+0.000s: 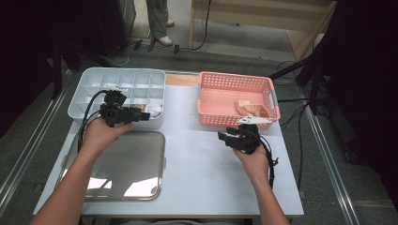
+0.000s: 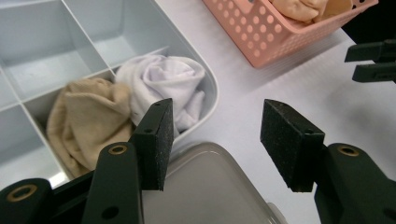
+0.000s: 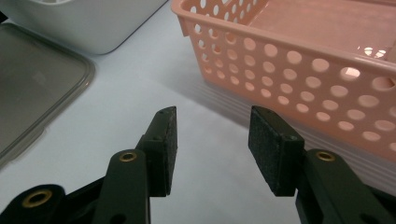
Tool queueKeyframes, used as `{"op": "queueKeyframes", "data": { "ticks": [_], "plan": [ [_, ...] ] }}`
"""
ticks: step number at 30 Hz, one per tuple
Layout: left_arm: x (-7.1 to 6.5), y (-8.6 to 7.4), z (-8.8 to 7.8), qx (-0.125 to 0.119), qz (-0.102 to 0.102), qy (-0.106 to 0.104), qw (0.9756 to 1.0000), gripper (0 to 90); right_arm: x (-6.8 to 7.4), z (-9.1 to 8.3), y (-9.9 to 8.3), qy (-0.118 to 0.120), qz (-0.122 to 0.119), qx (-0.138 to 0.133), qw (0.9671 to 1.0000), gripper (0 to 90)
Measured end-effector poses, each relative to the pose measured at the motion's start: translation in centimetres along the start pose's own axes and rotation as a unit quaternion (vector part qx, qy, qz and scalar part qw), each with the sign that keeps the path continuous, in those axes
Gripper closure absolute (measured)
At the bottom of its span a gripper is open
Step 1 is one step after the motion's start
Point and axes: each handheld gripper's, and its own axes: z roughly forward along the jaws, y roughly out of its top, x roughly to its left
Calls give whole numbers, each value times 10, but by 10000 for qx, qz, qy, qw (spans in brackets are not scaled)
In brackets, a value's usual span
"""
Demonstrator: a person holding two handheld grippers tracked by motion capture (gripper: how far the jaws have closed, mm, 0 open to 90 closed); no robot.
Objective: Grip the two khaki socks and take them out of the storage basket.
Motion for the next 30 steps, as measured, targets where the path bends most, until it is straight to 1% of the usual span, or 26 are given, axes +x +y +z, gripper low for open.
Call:
{"op": "queueKeyframes", "data": {
  "ticks": [2, 7, 11, 14, 16, 18, 19, 22, 23, 25, 27, 28, 30],
  "plan": [
    [-5, -1, 0, 50, 92, 44, 9999, 454, -1, -1, 1, 0, 17, -22, 10000, 532],
    [-16, -3, 2, 25, 163, -115, 9998, 450, -7, -7, 5, -30, 44, -53, 10000, 532],
    [-25, -5, 7, 65, 294, -146, 9994, 449, -13, -13, 11, -40, 62, -110, 9999, 535],
    [-28, -8, 9, 98, 268, -208, 9994, 449, -16, -15, 15, -50, 80, -151, 9998, 535],
    [-29, -10, 9, 81, 234, -247, 9994, 449, -19, -16, 18, -58, 86, -117, 9999, 535],
    [-30, -12, 9, 53, 214, -234, 9995, 451, -22, -17, 22, -114, 46, -102, 9999, 536],
    [-31, -13, 9, 49, 222, -252, 9994, 452, -24, -18, 24, -120, 19, -121, 9999, 536],
    [-34, -14, 10, 80, 262, -242, 9993, 453, -31, -18, 31, -144, 71, -157, 9997, 537],
    [-36, -15, 11, 125, 305, -247, 9992, 454, -32, -17, 32, -157, 78, -171, 9997, 537],
    [-37, -17, 14, 139, 287, -285, 9991, 455, -36, -15, 36, -182, 72, -156, 9997, 537],
    [-39, -19, 17, 179, 333, -249, 9990, 457, -41, -13, 40, -237, 85, -132, 9996, 538],
    [-39, -19, 17, 225, 362, -270, 9987, 457, -44, -13, 41, -272, 97, -136, 9995, 538],
    [-40, -20, 19, 193, 334, -278, 9989, 458, -49, -13, 44, -346, 69, -107, 9993, 541]
  ]
}}
